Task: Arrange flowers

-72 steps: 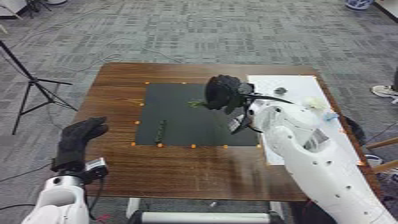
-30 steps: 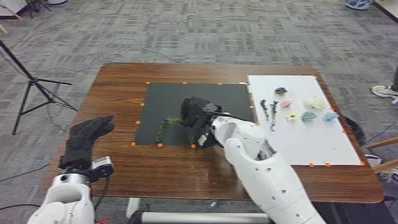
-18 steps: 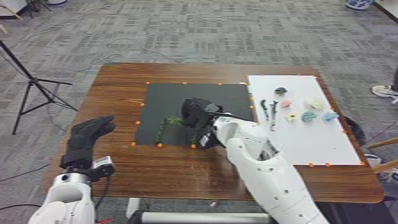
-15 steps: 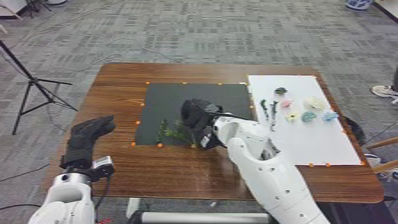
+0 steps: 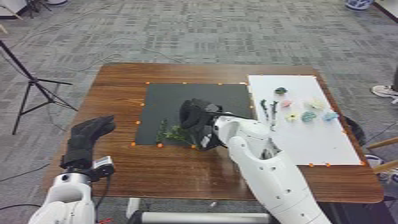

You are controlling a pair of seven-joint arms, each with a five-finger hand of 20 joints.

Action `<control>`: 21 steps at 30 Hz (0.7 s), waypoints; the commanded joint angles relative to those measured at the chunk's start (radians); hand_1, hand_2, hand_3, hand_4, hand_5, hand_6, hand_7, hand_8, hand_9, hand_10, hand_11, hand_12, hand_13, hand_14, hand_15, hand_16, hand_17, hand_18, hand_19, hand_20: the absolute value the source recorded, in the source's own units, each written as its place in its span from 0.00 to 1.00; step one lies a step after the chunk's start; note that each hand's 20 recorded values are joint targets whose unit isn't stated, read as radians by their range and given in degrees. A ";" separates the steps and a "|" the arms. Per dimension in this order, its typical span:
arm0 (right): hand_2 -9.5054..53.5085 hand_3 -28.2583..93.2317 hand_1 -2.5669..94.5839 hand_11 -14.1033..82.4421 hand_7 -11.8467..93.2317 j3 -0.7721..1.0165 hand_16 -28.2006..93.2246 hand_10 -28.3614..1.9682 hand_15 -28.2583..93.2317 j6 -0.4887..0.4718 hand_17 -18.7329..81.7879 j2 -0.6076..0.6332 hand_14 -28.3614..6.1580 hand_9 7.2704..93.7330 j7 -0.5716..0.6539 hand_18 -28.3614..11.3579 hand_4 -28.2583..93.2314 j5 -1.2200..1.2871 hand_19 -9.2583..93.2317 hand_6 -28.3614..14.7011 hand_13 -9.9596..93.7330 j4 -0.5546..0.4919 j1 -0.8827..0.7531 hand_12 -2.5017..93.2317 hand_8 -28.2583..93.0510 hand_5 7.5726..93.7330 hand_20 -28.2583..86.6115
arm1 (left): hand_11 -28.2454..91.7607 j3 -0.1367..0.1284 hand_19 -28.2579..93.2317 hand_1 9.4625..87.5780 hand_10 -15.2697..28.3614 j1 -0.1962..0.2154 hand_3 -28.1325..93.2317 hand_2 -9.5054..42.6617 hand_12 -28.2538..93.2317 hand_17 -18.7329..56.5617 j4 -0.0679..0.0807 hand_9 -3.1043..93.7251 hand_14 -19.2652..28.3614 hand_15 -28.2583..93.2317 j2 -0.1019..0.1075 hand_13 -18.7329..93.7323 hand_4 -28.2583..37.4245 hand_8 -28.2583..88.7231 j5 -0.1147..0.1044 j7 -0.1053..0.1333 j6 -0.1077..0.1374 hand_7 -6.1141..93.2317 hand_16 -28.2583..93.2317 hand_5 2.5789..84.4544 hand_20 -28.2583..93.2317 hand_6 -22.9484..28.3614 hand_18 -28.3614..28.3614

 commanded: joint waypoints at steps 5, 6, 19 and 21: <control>0.00 0.81 0.44 0.31 0.36 0.030 0.53 0.57 0.72 0.058 0.72 0.097 0.72 0.73 0.092 0.27 0.11 0.179 1.00 0.64 0.90 -0.176 -0.038 0.22 0.23 0.62 0.75 | 0.48 0.005 0.31 0.29 0.71 -0.001 0.77 0.39 0.34 0.39 -0.003 0.60 0.79 0.46 -0.006 0.55 0.12 0.19 0.000 -0.006 -0.010 0.21 0.19 0.67 0.38 0.57 0.70; 0.00 0.82 0.40 0.31 0.36 0.033 0.53 0.55 0.72 0.071 0.71 0.118 0.70 0.72 0.113 0.26 0.11 0.226 1.00 0.64 0.90 -0.206 -0.054 0.22 0.19 0.62 0.75 | 0.48 0.004 0.31 0.28 0.71 -0.002 0.77 0.39 0.34 0.39 -0.003 0.60 0.79 0.46 -0.004 0.55 0.12 0.18 -0.001 -0.006 -0.009 0.22 0.19 0.67 0.38 0.56 0.70; 0.21 0.76 0.26 0.29 0.30 0.147 0.52 0.41 0.71 0.008 0.71 0.234 0.56 0.80 0.303 0.18 0.13 0.682 1.00 0.58 0.91 -0.441 -0.334 0.21 0.19 0.74 0.74 | 0.47 -0.023 0.32 0.27 0.69 0.027 0.78 0.40 0.34 0.38 -0.018 0.61 0.79 0.45 0.008 0.56 0.10 0.18 0.002 -0.017 -0.007 0.23 0.20 0.67 0.38 0.54 0.71; 0.23 0.76 0.25 0.29 0.29 0.157 0.52 0.41 0.70 -0.005 0.71 0.239 0.55 0.81 0.317 0.18 0.13 0.713 1.00 0.58 0.91 -0.454 -0.368 0.21 0.18 0.75 0.74 | 0.47 -0.026 0.32 0.27 0.69 0.028 0.78 0.40 0.34 0.38 -0.020 0.61 0.78 0.45 0.012 0.56 0.10 0.18 0.002 -0.017 -0.009 0.23 0.20 0.67 0.38 0.54 0.71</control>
